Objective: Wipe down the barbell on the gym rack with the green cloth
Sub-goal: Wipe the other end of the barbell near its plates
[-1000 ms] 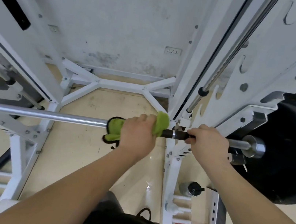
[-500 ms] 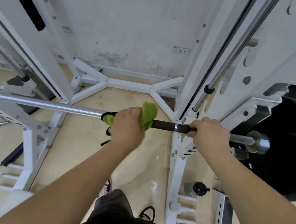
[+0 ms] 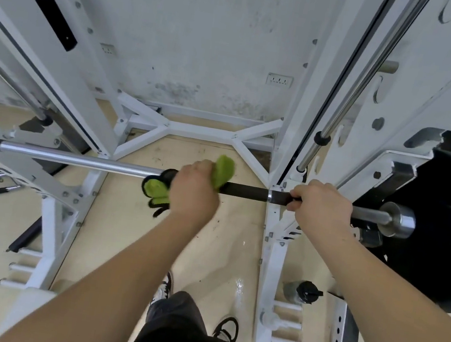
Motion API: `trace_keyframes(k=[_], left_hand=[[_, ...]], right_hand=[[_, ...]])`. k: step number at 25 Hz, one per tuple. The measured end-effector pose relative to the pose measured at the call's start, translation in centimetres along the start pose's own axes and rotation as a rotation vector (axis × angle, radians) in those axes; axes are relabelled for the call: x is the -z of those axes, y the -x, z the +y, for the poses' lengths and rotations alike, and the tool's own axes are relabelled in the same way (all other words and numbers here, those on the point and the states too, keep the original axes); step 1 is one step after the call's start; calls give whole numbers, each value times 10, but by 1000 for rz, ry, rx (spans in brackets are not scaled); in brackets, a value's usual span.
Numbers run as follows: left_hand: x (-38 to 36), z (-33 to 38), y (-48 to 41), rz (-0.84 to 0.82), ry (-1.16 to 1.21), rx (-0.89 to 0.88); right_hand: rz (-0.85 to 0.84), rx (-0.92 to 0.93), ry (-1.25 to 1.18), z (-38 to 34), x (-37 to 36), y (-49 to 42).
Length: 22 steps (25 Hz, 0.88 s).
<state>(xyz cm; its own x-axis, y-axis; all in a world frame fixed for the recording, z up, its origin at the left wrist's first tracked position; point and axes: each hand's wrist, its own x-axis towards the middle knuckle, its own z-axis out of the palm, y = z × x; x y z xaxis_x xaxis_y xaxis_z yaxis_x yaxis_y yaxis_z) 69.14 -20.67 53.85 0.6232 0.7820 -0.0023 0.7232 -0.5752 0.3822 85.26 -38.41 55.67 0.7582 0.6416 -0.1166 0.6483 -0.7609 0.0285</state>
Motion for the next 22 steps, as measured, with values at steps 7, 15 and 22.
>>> trace_keyframes(k=[7, 15, 22], left_hand=[[-15, 29, 6, -227, 82, -385], [-29, 55, 19, -90, 112, -336], [-25, 19, 16, 140, -43, -85]], right_hand=[[-1, -7, 10, 1, -1, 2], [27, 18, -22, 5, -3, -2], [138, 76, -375, 31, -5, 31]])
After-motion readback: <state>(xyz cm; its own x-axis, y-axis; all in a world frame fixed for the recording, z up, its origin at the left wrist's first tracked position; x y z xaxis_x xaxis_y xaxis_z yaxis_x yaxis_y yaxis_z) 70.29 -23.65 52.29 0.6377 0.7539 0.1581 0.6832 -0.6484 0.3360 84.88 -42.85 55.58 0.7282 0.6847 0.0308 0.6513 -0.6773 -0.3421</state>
